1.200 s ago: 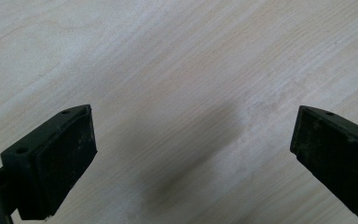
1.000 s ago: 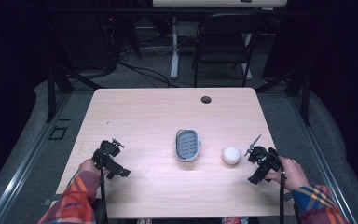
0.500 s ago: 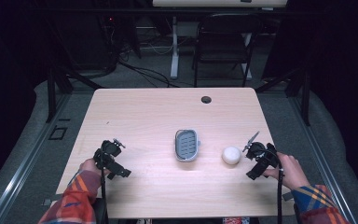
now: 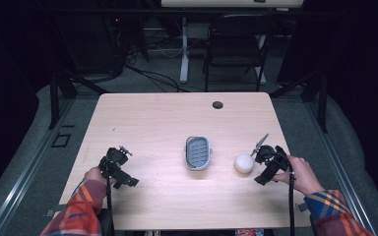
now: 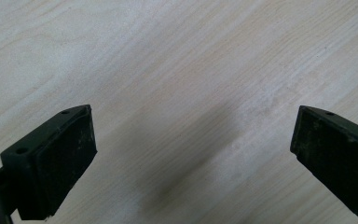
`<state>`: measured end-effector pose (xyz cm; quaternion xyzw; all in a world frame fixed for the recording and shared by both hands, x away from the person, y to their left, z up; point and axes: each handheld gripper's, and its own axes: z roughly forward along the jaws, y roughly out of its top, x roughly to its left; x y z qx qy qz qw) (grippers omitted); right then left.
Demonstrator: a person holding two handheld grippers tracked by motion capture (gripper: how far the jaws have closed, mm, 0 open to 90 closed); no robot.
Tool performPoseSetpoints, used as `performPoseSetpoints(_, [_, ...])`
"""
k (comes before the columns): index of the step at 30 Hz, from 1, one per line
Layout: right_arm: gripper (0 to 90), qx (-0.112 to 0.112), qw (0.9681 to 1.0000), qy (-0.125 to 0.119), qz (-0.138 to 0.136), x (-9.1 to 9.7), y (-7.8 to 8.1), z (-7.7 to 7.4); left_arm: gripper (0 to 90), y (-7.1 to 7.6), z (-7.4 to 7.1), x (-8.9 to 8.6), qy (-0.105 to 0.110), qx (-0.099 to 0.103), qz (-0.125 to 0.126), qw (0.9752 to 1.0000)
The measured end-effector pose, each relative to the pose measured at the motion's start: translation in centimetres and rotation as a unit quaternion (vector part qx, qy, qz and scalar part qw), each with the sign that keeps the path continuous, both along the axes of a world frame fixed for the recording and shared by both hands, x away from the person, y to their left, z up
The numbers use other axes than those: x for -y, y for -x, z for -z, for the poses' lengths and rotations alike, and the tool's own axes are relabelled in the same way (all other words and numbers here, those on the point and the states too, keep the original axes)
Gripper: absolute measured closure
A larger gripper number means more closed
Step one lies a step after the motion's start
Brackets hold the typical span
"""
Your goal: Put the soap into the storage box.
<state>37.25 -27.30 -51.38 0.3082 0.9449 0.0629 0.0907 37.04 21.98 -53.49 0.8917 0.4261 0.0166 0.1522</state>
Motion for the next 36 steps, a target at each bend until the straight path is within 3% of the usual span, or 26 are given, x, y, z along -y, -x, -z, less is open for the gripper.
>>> performPoseSetpoints(5, [3.5,-0.009,0.9999,-0.006,-0.002,-0.6,-0.6,0.1,0.0,0.0,0.0,0.0,0.002,0.000,0.001,1.0000])
performPoseSetpoints(10, [1.8,-0.008,0.9999,0.007,-0.012,-1.4,-1.3,0.0,0.0,0.0,0.0,0.0,0.001,-0.002,0.001,1.0000])
performPoseSetpoints(18, [0.0,-0.015,0.9997,0.008,-0.016,-2.4,-2.3,0.3,0.0,0.0,0.1,0.0,0.001,-0.002,0.001,1.0000])
performPoseSetpoints(19, [0.0,-0.014,0.9998,-0.003,-0.011,-2.5,-2.3,0.4,0.0,0.0,0.1,0.0,0.000,-0.002,0.001,1.0000])
performPoseSetpoints(27, [0.0,-0.024,0.9994,0.009,-0.024,-3.4,-3.1,0.5,0.0,0.0,0.1,0.1,0.000,-0.005,0.002,1.0000])
performPoseSetpoints(34, [0.4,-0.028,0.9993,-0.002,-0.024,-4.7,-3.9,1.0,0.0,0.0,0.1,0.1,0.001,-0.005,0.002,1.0000])
performPoseSetpoints(36, [0.3,-0.033,0.9990,0.009,-0.028,-4.9,-4.2,1.0,0.0,-0.1,0.1,0.1,0.002,-0.007,0.002,1.0000])
